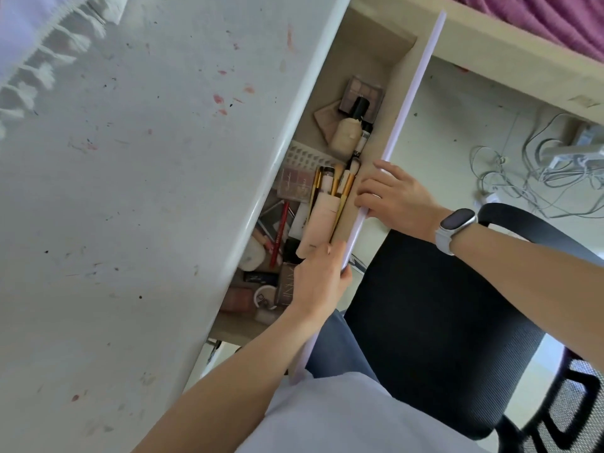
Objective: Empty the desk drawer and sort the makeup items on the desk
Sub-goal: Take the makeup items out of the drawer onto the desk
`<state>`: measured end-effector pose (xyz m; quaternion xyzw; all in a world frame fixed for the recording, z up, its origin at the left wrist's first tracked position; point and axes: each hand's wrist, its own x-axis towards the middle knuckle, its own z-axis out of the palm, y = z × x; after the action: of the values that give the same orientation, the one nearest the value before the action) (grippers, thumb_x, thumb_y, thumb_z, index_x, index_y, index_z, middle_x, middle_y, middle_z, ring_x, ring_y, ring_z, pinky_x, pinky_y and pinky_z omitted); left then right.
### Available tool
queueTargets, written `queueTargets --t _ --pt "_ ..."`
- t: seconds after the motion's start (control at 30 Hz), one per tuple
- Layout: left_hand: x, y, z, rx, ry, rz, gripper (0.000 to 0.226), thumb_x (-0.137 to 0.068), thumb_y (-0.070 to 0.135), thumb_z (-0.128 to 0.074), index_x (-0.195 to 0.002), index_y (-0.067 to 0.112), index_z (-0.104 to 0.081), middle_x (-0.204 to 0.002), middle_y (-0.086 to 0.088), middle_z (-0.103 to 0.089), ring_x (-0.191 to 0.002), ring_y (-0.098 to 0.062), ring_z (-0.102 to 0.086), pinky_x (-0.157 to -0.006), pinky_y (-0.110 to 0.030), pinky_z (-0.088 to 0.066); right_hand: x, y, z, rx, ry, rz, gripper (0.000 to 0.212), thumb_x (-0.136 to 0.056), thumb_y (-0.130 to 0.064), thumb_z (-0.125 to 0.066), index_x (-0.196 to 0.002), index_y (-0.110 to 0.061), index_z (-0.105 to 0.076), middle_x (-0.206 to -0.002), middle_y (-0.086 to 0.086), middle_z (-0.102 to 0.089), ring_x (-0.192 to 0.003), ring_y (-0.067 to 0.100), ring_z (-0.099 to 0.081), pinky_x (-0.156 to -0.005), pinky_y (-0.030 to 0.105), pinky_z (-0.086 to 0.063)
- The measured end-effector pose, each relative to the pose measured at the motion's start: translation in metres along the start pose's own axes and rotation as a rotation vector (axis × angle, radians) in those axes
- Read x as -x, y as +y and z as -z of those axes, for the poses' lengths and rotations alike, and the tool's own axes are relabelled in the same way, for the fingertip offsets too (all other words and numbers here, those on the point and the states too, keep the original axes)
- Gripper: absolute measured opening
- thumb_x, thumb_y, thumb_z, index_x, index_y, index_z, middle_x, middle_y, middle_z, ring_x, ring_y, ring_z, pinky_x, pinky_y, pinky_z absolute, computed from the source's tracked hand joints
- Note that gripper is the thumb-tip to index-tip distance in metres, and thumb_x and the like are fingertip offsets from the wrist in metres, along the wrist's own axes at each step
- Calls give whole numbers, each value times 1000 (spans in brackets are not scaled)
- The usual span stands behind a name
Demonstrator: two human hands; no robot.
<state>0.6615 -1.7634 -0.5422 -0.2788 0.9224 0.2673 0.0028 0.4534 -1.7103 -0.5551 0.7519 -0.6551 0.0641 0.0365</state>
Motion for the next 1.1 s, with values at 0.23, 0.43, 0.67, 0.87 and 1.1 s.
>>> queueTargets --t 0.23,0.43,0.67,0.87,1.1 --pt "-6 -3 -21 -20 -38 6 40 -66 25 -78 -89 13 -48 -70 -5 -57 -48 -16 -54 -36 -23 -47 11 2 -18 5 -35 -21 17 -85 -15 -49 -80 -17 -66 -88 2 -67 -91 23 -64 -103 38 -33" --pt "-11 -9 -14 56 -116 -3 38 -69 30 -76 -92 9 -55 -79 -6 -58 -58 -18 -56 -40 -20 -38 8 3 -14 -21 -119 -12 9 -79 -17 -56 -82 -17 -64 -91 3 -65 -95 24 -63 -103 40 -33" --pt "-19 -40 0 14 -15 88 39 -85 37 -52 -110 8 -57 -101 -9 -61 -94 -23 -57 -72 -34 -52 4 2 2 -154 -249 -117 39 -78 -13 -36 -98 -16 -69 -98 2 -67 -100 22 -62 -107 39 -35" --pt "-51 -24 -13 72 -231 341 54 -86 32 -59 -131 9 -40 -123 -10 -51 -113 -25 -48 -94 -38 -40 -23 2 -5 -129 -208 -178 31 -77 -9 -41 -89 -12 -69 -87 5 -68 -83 24 -64 -96 32 -36" --pt "-48 -24 1 198 -201 353 31 -88 13 -55 -118 8 -45 -113 -9 -50 -98 -24 -54 -70 -26 -42 -47 4 -7 -186 -544 -228 38 -86 -1 -45 -121 -11 -56 -124 9 -56 -117 28 -48 -104 35 -28"
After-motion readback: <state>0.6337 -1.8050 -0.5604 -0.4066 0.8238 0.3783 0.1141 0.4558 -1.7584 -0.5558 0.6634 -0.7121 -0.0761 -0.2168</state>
